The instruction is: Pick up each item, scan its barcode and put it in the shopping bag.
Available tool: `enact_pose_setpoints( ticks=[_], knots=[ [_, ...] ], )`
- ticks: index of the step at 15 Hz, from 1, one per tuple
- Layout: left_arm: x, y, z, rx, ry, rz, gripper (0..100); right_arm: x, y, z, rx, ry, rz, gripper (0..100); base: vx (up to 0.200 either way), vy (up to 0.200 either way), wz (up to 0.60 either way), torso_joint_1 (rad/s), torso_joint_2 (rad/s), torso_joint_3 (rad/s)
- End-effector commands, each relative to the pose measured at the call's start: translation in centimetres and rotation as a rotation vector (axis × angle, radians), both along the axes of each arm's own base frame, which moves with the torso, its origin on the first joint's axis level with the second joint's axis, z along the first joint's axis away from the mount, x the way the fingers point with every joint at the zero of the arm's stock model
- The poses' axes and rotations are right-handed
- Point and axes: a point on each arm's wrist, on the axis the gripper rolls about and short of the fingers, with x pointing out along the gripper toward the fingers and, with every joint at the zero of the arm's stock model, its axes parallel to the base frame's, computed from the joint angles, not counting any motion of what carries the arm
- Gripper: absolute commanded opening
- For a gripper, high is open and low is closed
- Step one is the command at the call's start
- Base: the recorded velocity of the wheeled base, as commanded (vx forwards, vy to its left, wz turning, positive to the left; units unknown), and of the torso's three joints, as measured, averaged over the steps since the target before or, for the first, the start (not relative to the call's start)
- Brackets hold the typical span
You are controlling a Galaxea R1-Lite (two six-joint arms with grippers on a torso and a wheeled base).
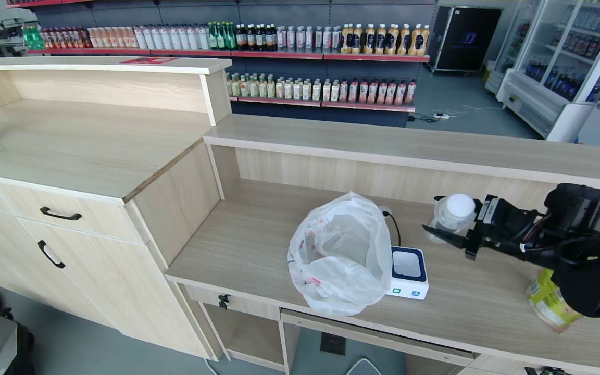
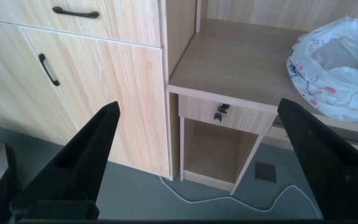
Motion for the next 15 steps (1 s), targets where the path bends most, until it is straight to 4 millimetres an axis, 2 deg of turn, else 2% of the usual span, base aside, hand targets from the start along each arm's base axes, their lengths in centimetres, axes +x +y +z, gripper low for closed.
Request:
enact_pose_setpoints(
  ticks=[1,3,5,6,8,10,11,13,15],
  knots=[
    [0.0,0.0,0.0,0.000,0.000,0.000,100,-5.5,-3.7,5.2,0.163,0.028,-0.215,0,0.000,0.000,0.00,0.000,0.00,0.000],
    [0.0,0.0,0.0,0.000,0.000,0.000,100,-8.7,-4.5,6.0,0.381,0.171,-0.401,0,0.000,0.000,0.00,0.000,0.00,0.000],
    [0.0,0.0,0.0,-0.002,0.000,0.002,100,-10.8,-4.5,6.7,0.549,0.288,-0.589,0,0.000,0.000,0.00,0.000,0.00,0.000],
    [0.0,0.0,0.0,0.000,0.000,0.000,100,-12.4,-4.6,6.9,0.608,0.335,-0.761,0,0.000,0.000,0.00,0.000,0.00,0.000],
    [0.0,0.0,0.0,0.000,0.000,0.000,100,-14.1,-4.4,7.6,0.626,0.269,-0.965,0,0.000,0.000,0.00,0.000,0.00,0.000],
    [0.0,0.0,0.0,0.000,0.000,0.002,100,-14.1,-4.3,7.9,0.629,0.187,-1.101,0,0.000,0.000,0.00,0.000,0.00,0.000],
    [0.0,0.0,0.0,0.000,0.000,0.000,100,-14.0,-4.4,8.3,0.638,0.134,-1.109,0,0.000,0.000,0.00,0.000,0.00,0.000],
    [0.0,0.0,0.0,-0.002,0.000,0.000,100,-14.0,-4.2,8.5,0.617,0.115,-1.096,0,0.000,0.000,0.00,0.000,0.00,0.000],
    [0.0,0.0,0.0,0.000,0.000,0.002,100,-13.9,-2.5,8.8,0.614,0.128,-1.007,0,0.000,0.000,0.60,0.000,0.00,0.002]
  ],
)
